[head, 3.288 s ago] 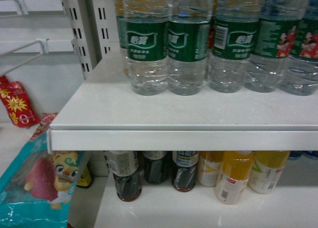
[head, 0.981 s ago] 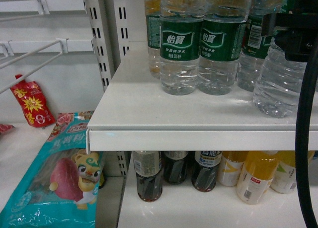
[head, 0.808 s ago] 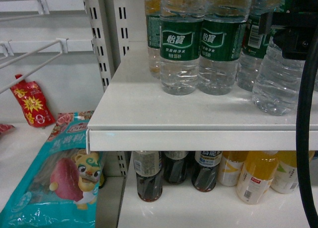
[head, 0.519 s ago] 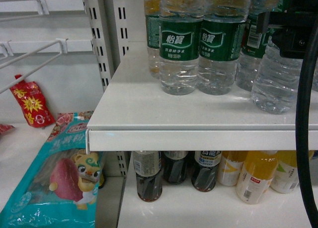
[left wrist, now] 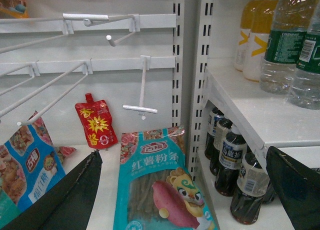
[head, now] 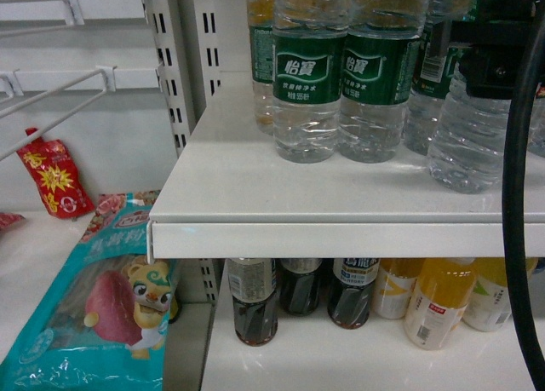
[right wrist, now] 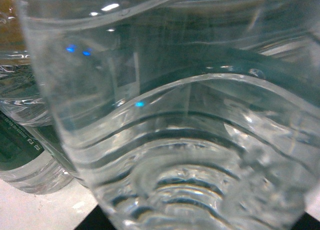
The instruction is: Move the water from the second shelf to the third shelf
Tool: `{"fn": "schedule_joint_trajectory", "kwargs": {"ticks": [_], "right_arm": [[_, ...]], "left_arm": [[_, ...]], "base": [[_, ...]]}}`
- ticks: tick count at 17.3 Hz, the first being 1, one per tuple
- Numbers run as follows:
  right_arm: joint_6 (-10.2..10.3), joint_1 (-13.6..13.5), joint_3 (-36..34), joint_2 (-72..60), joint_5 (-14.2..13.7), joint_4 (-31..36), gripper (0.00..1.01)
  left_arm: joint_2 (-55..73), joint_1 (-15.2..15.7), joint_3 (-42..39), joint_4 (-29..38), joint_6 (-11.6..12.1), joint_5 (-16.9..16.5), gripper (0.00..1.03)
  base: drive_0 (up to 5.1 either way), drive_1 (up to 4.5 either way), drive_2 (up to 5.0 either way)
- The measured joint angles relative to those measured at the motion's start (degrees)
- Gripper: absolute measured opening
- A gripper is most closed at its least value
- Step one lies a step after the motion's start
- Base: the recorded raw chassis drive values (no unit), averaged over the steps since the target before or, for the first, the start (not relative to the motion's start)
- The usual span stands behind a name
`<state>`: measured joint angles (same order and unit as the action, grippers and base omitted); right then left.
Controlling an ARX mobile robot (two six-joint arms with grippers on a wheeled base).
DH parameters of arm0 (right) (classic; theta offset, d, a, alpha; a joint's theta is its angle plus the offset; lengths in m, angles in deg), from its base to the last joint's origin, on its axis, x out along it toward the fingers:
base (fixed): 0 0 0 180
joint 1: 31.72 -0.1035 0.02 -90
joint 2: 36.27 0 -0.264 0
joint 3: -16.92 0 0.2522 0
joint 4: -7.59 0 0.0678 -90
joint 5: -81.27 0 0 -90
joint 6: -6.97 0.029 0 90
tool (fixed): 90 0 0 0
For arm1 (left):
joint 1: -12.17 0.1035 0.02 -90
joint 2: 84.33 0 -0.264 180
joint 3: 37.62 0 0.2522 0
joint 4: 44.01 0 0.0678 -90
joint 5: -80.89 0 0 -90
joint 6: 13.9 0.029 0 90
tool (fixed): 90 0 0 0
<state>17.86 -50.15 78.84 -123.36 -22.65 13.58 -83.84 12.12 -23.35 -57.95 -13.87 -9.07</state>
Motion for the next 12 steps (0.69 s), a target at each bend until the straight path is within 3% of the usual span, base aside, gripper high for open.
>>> {"fn": "schedule_joint_trajectory", "kwargs": {"ticks": [3, 7, 12], "right_arm": [[0.02, 0.00, 0.00, -0.22, 0.00, 0.07, 0.57], [-0.04, 0.07, 1.81, -0.50, 0.00, 1.51, 0.99], [-0.70, -0.39, 1.77, 1.40, -0.39, -0.31, 0.98]], "left_arm": [[0.00, 0.00, 0.00, 0.00, -0.02, 0.00, 0.98], [0.00, 0.00, 0.00, 0.00, 0.00, 0.00, 0.98], [0.00, 0.00, 0.00, -0.02, 0.00, 0.00, 0.98]], "base": [[0.0, 0.00, 0.0], [0.0, 0.00, 0.0], [0.0, 0.00, 0.0]]}}
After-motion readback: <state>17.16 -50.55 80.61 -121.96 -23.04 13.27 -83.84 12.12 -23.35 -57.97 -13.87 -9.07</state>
